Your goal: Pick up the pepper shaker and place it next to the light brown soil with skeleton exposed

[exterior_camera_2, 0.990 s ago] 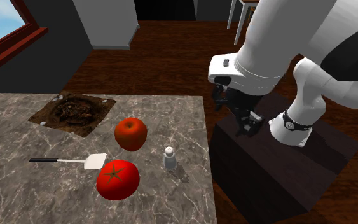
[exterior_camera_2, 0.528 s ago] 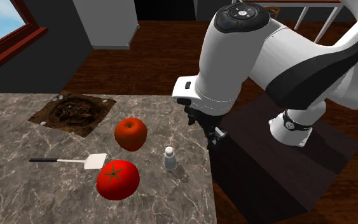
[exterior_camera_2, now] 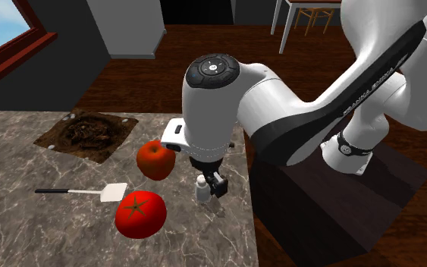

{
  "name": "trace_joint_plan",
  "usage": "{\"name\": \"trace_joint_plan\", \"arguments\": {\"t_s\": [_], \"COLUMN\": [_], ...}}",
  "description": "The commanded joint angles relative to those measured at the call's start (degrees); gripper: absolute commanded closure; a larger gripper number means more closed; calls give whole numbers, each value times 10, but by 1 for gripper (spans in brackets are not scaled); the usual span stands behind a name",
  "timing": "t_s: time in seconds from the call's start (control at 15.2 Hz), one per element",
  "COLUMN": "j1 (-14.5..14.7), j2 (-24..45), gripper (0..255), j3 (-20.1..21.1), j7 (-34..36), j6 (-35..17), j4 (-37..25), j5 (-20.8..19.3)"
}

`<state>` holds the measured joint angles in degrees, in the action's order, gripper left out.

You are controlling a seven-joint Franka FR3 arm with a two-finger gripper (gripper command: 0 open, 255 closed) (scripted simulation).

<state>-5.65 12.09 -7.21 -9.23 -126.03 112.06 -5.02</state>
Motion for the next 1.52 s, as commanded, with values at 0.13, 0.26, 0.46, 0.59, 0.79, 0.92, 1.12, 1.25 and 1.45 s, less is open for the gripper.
{"name": "trace_joint_plan", "arguments": {"t_s": [0.13, 0.26, 0.46, 0.59, 0.79, 0.92, 1.12, 1.25, 1.45], "j1": [-2, -3, -5, -5, -5, -5, -5, -5, -5], "j2": [26, 34, 45, 45, 45, 45, 45, 45, 45], "gripper": [0, 0, 0, 0, 0, 0, 255, 255, 255], "j3": [1, 0, 0, 0, 0, 0, 0, 0, 0], "j7": [-4, -4, -5, -5, -5, -5, -5, -5, -5], "j6": [-19, -33, -50, -49, -49, -49, -49, -50, -49], "j4": [-8, -3, 2, 2, 2, 2, 2, 2, 2], "j5": [4, 4, 5, 5, 5, 5, 5, 5, 5]}}
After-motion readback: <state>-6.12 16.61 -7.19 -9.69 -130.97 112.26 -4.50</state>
